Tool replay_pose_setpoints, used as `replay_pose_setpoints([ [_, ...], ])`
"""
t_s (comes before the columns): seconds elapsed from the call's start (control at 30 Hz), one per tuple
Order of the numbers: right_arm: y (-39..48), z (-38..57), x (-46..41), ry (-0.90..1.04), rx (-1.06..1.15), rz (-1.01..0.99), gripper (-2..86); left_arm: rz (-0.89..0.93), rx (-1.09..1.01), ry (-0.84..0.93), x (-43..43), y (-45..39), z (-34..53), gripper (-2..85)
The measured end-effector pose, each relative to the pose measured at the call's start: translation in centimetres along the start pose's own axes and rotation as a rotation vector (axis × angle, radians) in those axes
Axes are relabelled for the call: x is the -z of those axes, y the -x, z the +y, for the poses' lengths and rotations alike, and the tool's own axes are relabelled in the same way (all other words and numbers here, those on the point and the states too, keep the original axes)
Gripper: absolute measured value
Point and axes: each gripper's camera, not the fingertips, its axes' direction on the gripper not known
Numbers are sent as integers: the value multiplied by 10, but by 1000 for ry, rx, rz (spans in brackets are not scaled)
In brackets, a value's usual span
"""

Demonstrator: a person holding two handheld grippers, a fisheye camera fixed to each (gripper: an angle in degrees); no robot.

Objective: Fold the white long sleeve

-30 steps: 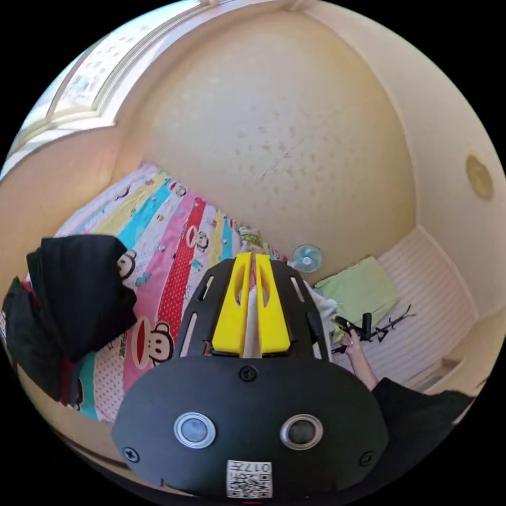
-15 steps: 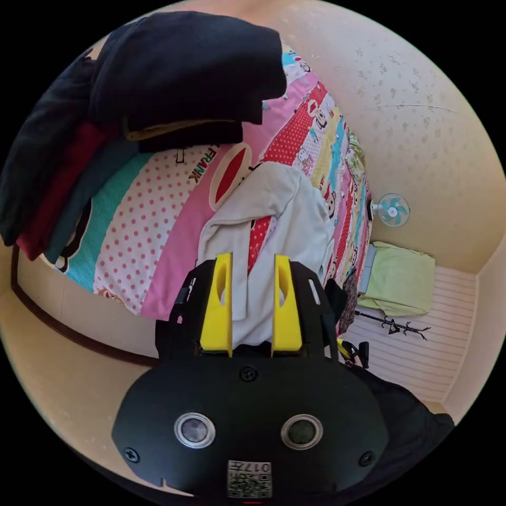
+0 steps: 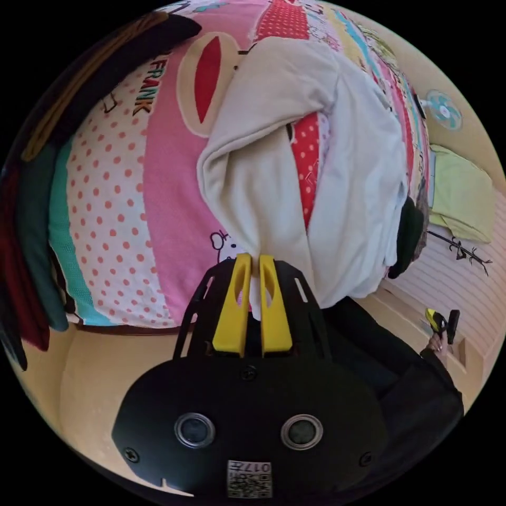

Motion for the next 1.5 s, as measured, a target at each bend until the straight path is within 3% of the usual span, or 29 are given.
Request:
replay_pose_setpoints([
  [0.07,-9,10,-1,25,-40,14,36,-26,64,-126,41,17,16,29],
  [0.17,-17,17,3,24,-57,30,41,-4,354,-356,99,73,58,50],
  [0.23,-19,15,2,42,-50,73,47,126,503,-437,110,113,86,76],
  [0.37,-19,-7,-5,109,-1,132,70,100,521,-400,104,117,108,84],
  [0.57,-24,-68,-7,202,78,201,88,74,450,-379,84,46,156,84],
  [0.77,-33,-135,-12,273,151,295,101,156,592,-432,72,1,238,82],
  [0.97,-56,-177,-23,200,168,347,108,73,707,-470,86,-29,317,81],
  [1.2,-98,-190,-57,336,140,186,79,-10,812,-474,92,-77,374,76],
  [1.33,-106,-198,-24,497,411,-75,44,-69,714,-424,86,-109,353,68],
  [1.4,-111,-202,22,462,505,-126,38,-37,666,-420,85,-115,341,68],
  [1.5,-138,-210,129,233,551,-156,35,34,612,-406,89,-111,325,73],
])
